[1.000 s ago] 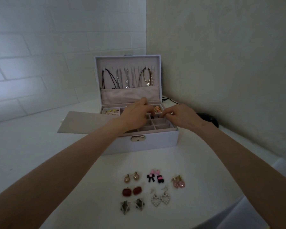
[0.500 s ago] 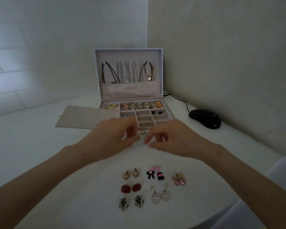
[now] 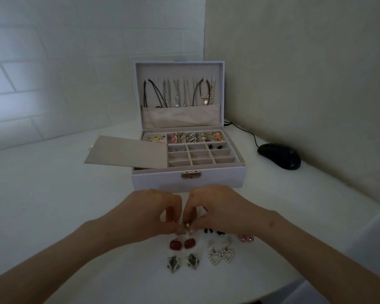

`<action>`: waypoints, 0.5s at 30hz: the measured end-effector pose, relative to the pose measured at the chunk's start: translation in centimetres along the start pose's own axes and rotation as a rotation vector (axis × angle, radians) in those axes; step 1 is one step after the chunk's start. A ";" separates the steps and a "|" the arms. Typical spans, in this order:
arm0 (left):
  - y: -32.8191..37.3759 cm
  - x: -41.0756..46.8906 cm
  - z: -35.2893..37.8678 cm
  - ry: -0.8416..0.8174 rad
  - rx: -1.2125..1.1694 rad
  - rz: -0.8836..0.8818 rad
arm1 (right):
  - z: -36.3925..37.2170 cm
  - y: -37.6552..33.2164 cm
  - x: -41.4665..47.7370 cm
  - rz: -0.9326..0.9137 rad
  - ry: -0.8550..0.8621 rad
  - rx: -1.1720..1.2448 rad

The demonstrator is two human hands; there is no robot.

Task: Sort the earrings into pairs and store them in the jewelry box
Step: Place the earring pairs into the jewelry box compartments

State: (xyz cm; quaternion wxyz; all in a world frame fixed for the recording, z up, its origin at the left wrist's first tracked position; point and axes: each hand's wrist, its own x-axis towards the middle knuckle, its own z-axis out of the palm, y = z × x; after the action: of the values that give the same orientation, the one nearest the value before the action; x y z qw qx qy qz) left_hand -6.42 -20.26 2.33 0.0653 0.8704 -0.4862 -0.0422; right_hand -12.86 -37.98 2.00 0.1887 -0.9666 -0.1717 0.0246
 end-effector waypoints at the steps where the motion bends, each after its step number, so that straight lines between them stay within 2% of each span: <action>1: 0.0 0.0 0.0 0.000 0.008 0.006 | 0.0 0.0 0.0 -0.002 0.004 -0.003; 9: 0.0 -0.2 0.3 -0.005 -0.036 0.014 | 0.0 0.0 -0.1 -0.002 0.006 0.019; 13: 0.0 -0.7 -0.2 0.085 -0.123 -0.010 | -1.0 -0.1 -0.6 -0.018 0.059 0.090; 15: -0.2 -0.5 -1.6 0.171 -0.208 -0.019 | -2.0 -0.1 -0.7 -0.013 0.148 0.167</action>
State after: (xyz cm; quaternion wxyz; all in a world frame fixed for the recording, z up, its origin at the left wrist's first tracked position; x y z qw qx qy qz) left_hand -6.28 -19.62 3.84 0.1962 0.8638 -0.4638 -0.0185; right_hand -13.31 -38.79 3.87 0.2807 -0.9456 -0.1608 -0.0338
